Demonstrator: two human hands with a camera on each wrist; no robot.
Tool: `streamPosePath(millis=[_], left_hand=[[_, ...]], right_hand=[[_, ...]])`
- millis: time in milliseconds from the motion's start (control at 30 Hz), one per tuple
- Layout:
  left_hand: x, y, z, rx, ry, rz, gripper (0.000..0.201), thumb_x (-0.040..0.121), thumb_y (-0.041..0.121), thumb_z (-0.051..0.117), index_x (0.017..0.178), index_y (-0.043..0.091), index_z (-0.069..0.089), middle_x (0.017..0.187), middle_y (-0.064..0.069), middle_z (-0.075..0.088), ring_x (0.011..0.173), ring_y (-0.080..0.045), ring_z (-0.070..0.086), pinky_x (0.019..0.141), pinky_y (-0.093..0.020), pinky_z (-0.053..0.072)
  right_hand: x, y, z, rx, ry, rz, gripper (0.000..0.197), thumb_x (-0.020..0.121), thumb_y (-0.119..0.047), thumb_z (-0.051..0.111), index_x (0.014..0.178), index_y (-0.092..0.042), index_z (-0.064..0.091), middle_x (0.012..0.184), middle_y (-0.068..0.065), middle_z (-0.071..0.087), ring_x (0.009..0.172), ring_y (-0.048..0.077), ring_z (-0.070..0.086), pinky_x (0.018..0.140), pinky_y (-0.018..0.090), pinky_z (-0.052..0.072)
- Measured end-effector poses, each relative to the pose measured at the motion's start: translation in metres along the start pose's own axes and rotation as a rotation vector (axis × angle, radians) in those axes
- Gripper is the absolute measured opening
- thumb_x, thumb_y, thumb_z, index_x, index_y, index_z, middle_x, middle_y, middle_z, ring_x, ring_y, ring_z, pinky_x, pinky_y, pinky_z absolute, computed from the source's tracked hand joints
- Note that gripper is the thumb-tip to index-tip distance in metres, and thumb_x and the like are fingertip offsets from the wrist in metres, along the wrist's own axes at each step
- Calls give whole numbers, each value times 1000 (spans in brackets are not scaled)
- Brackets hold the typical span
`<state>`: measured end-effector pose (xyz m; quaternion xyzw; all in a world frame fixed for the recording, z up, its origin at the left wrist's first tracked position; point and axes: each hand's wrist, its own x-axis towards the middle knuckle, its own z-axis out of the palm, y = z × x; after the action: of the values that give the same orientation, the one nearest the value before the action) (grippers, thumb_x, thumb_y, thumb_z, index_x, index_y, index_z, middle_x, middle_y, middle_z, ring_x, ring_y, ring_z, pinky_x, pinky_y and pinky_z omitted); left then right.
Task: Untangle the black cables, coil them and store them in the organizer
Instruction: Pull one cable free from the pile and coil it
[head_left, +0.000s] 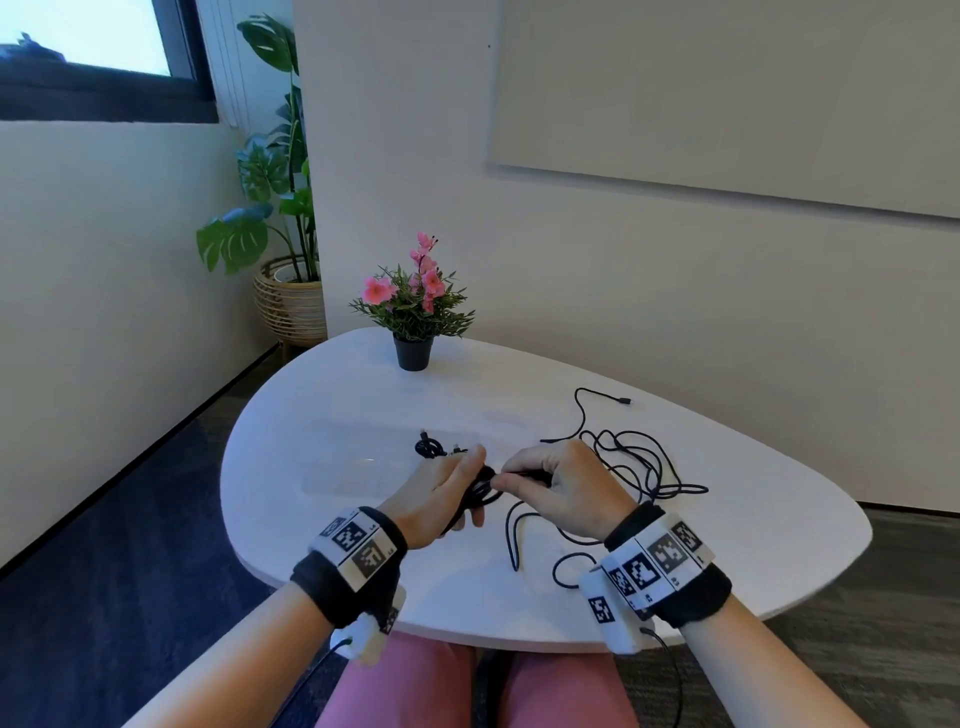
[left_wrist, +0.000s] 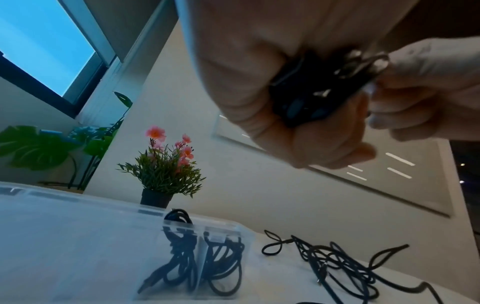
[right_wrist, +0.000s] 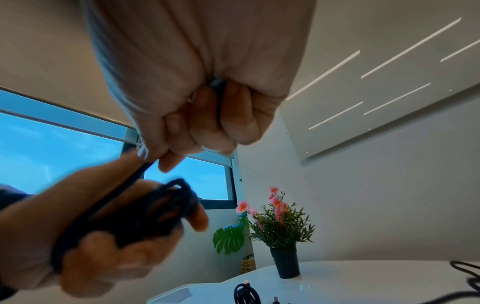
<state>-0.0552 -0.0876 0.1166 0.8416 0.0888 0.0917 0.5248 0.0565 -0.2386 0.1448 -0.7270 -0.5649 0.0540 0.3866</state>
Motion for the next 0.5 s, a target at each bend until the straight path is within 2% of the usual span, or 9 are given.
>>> streamPosePath(millis=[67,133,167,200,267,333,400,500], left_hand=[[-4,-1,0,18,-104,40,54,82,62,53,95,9,56,71,0,67,54,-10,53,45,-21,41],[-4,-4,3,223,-155,56,47,73,51,73,100,16,56,76,5,68,63,-7,61,60,-28,53],[-3,-7,4,283,-170,44,47,73,48,75,104,17,56,77,4,68,65,-9,63,68,-33,55],[-4,-8,6,271,-198,29,47,75,46,73,107,17,55,76,3,69,63,-10,64,70,-36,56],[-6,-11,8,208,-230,27,47,80,45,69,109,11,53,71,-2,66,56,-13,62,65,-38,57],[-10,-10,8,85,-222,29,40,84,40,66,99,5,53,64,-5,58,51,-15,55,55,-35,53],[-13,-9,7,-121,-210,64,27,90,30,63,87,5,51,62,-3,52,50,-16,51,50,-30,47],[-16,-7,7,-336,-191,55,21,93,27,55,89,7,52,68,-2,59,58,-18,57,51,-32,51]], right_hand=[[0,4,0,39,14,26,9,84,-25,71,77,-20,74,65,-9,66,61,9,58,59,23,45],[0,9,1,84,35,73,13,81,-25,73,69,-29,69,64,-7,66,60,8,57,60,24,46],[1,11,1,103,38,104,17,79,-25,75,67,-32,67,62,-8,65,59,6,56,60,23,46],[2,11,0,125,26,135,18,78,-25,76,66,-32,65,61,-10,63,59,5,55,59,21,45],[3,11,-4,173,-38,185,14,79,-24,75,69,-27,66,59,-13,61,58,3,54,60,17,44],[4,11,-10,259,-101,195,7,84,-17,70,78,-16,68,61,-11,62,58,3,54,62,17,44],[6,12,-16,318,-110,188,7,88,-10,64,85,-6,69,66,-7,63,52,4,48,57,16,41],[10,15,-13,366,-39,197,9,86,-5,65,87,-11,73,68,-8,62,51,7,44,52,18,39]])
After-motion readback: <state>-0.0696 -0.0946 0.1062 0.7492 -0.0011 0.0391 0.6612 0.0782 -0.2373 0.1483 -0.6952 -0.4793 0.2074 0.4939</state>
